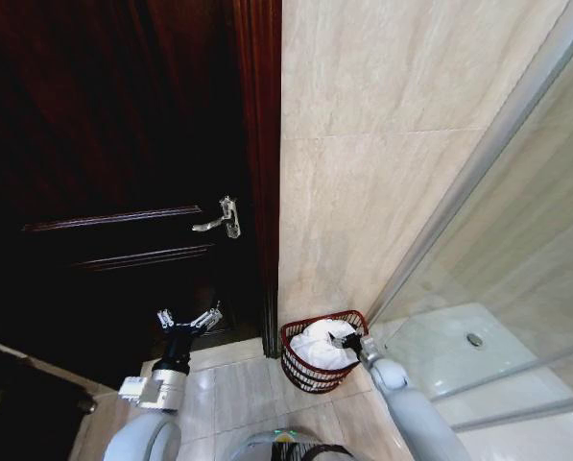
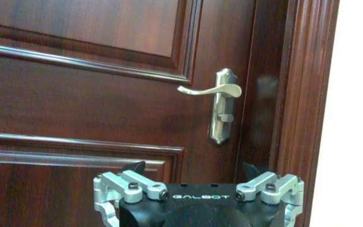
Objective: Discard the used towel into the hamper.
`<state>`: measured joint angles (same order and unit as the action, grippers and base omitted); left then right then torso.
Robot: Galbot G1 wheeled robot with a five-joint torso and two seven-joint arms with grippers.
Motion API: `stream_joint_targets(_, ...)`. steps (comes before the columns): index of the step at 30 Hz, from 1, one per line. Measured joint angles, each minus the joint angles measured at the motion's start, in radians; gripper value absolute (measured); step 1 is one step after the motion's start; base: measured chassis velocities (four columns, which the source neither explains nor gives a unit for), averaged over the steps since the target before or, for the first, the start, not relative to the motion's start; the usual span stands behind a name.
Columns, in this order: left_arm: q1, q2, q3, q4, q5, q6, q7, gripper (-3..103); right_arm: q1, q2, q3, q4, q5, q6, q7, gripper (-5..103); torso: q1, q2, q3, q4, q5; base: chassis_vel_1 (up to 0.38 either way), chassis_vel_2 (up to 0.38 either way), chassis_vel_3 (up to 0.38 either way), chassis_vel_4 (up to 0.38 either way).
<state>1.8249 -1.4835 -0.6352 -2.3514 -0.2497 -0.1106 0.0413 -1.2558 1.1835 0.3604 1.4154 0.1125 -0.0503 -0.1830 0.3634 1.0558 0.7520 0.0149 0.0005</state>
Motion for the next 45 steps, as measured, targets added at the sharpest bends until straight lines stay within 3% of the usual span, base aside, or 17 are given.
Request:
stream_joint_targets(4, 0.000, 0.000, 0.000, 0.000, 0.000, 0.000, 0.000, 100, -0.203, 0.000, 0.135, 0.294, 0.054, 0.035, 0.040, 100, 0.000, 0.000, 0.000, 0.0000, -0.0004, 0.000, 0.000, 0.000, 0.000)
stream_joint_targets(8, 0.000, 0.000, 0.000, 0.000, 0.000, 0.000, 0.000, 100, -0.313, 0.026, 0.207, 0.465, 0.073, 0.057, 0.059, 100, 0.000, 0.000, 0.000, 0.0002, -0.0010, 0.000, 0.000, 0.000, 0.000)
stream_joint_targets(10, 0.000, 0.000, 0.000, 0.000, 0.000, 0.000, 0.000, 100, -0.475, 0.115, 0.264, 0.657, 0.070, 0.112, 0.103, 100, 0.000, 0.000, 0.000, -0.0002, -0.0003, 0.000, 0.000, 0.000, 0.000)
stream_joint_targets(22, 0.000, 0.000, 0.000, 0.000, 0.000, 0.000, 0.000, 100, -0.628, 0.254, 0.246, 0.962, 0.037, 0.183, 0.163, 100, 0.000, 0.000, 0.000, 0.0001, -0.0007, 0.000, 0.000, 0.000, 0.000)
stream_joint_targets(35, 0.000, 0.000, 0.000, 0.000, 0.000, 0.000, 0.000, 100, -0.702, 0.293, 0.243, 0.968, 0.013, 0.298, 0.196, 100, 0.000, 0.000, 0.000, 0.0000, -0.0005, 0.000, 0.000, 0.000, 0.000)
stream_joint_targets(45, 0.000, 0.000, 0.000, 0.000, 0.000, 0.000, 0.000, 100, -0.710, 0.295, 0.241, 0.974, 0.007, 0.310, 0.196, 100, 0.000, 0.000, 0.000, 0.0000, -0.0005, 0.000, 0.000, 0.000, 0.000)
